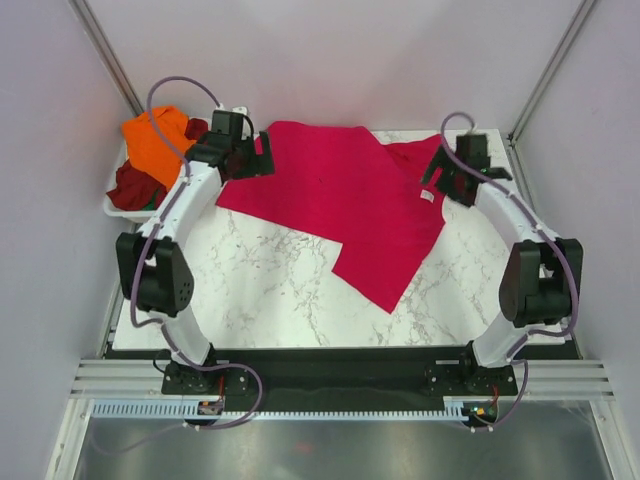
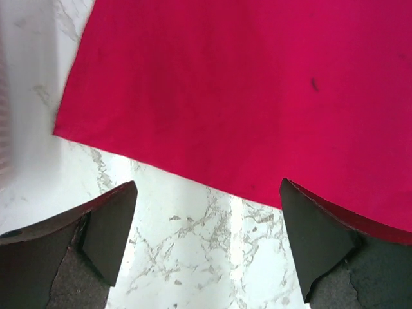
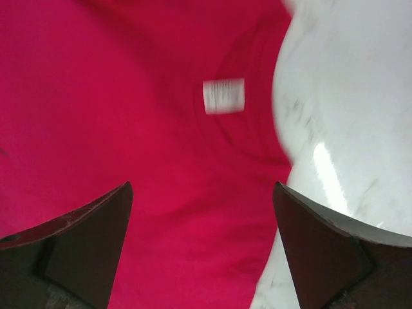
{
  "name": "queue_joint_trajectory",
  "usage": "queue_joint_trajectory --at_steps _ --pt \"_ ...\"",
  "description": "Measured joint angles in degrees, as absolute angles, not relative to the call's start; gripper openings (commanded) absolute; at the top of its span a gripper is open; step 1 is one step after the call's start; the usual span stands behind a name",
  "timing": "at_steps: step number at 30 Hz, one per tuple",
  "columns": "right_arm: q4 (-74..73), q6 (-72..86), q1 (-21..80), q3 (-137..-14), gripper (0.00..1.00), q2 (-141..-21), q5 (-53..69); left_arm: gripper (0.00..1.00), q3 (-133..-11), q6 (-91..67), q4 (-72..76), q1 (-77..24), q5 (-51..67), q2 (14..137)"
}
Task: Fold and stack the t-shirts
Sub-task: Flatten the tshirt out
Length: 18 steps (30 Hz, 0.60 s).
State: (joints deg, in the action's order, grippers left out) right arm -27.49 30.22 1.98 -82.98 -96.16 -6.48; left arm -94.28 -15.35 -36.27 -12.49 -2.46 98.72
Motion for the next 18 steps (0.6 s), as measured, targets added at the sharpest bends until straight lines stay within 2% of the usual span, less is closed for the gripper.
queue_joint_trajectory --at_steps 6,11,18 --pt "-21.8 32.2 11.6 -63.0 0.97 -96.2 5.3 0.99 -94.3 -18.2 -34.5 -12.4 -2.4 109.3" --pt "-15.9 33.3 17.1 -56.1 0.96 -94.6 10.3 0.99 -101.0 -18.5 -33.5 -12.3 -2.6 116.1" --pt "-10.0 34.1 17.1 -49.5 0.97 -93.4 11.4 0.99 -108.8 -19.1 -30.9 -11.3 -2.6 123.9"
